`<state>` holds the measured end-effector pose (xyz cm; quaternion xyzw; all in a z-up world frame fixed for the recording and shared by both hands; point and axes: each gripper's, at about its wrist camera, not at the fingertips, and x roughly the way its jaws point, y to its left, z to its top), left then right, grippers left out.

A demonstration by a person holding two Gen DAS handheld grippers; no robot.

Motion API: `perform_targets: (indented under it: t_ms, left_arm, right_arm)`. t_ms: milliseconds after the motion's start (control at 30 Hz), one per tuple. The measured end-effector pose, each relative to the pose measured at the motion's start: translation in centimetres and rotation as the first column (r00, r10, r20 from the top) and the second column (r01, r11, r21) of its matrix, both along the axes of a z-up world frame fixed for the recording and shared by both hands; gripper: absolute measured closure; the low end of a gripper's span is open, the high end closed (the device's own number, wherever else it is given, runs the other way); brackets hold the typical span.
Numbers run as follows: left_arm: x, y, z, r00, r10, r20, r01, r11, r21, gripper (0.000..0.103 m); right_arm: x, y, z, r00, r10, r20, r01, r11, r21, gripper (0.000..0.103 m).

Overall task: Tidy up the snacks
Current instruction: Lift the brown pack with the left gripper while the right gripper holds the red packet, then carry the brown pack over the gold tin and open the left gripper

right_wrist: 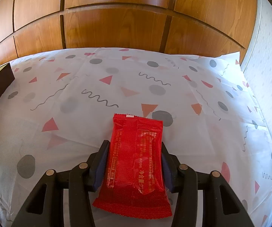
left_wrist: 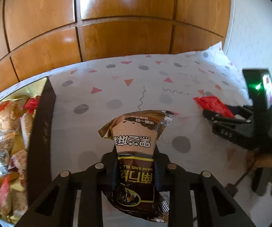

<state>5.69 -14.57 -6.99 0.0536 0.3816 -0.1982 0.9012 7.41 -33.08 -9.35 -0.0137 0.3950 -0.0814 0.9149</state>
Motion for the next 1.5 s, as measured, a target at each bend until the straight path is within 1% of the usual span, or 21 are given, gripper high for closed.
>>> perform_targets:
  t_ms: [233, 300, 500, 633, 800, 900, 967, 1067, 1267, 1500]
  left_arm:
    - [-0.9, 2.1, 3.6, 0.999, 0.034, 0.029, -0.033, 0.998, -0.055, 0.074]
    - [-1.0, 2.7, 4.3, 0.998, 0.046, 0.038, -0.043, 0.997, -0.059, 0.074]
    - [-1.1, 4.7, 5.7, 0.996, 0.082, 0.031, -0.080, 0.994, -0.074, 0.074]
    - [-1.0, 6.2, 6.1, 0.993, 0.116, 0.030, -0.113, 0.991, -0.069, 0.074]
    - [-0.9, 8.0, 6.5, 0.986, 0.162, 0.048, -0.160, 0.986, -0.044, 0.074]
    - [-0.7, 9.2, 6.7, 0.980, 0.191, 0.048, -0.189, 0.981, -0.040, 0.074]
    - [-0.8, 10.0, 6.9, 0.976, 0.207, 0.065, -0.206, 0.978, -0.026, 0.074]
    - [-0.7, 11.3, 6.9, 0.970, 0.233, 0.066, -0.233, 0.972, -0.012, 0.074]
    - [-0.6, 14.6, 7.0, 0.950, 0.304, 0.073, -0.306, 0.952, 0.015, 0.074]
    - [-0.4, 18.7, 6.7, 0.921, 0.385, 0.058, -0.387, 0.922, 0.021, 0.074]
  right_arm:
    - [0.0, 0.1, 0.0, 1.000, 0.000, 0.000, 0.000, 1.000, -0.004, 0.054]
    - [-0.1, 0.1, 0.0, 1.000, 0.000, 0.000, 0.000, 1.000, -0.007, 0.053]
    - [-0.1, 0.2, 0.0, 1.000, 0.000, 0.001, 0.000, 1.000, -0.011, 0.054]
    - [-0.1, 0.2, 0.0, 1.000, 0.001, 0.002, -0.001, 1.000, -0.010, 0.054]
    - [-0.1, 0.1, 0.0, 1.000, 0.001, 0.001, -0.001, 1.000, -0.007, 0.054]
    - [-0.1, 0.1, 0.1, 1.000, 0.002, 0.001, -0.002, 1.000, -0.005, 0.054]
    - [0.0, 0.0, 0.1, 1.000, 0.002, 0.001, -0.002, 1.000, -0.002, 0.054]
    - [0.0, 0.0, 0.1, 1.000, 0.003, 0.002, -0.003, 1.000, -0.001, 0.054]
    - [0.0, 0.0, 0.1, 1.000, 0.002, 0.001, -0.002, 1.000, -0.002, 0.054]
    - [0.0, 0.1, 0.1, 1.000, 0.000, 0.000, 0.000, 1.000, -0.010, 0.054]
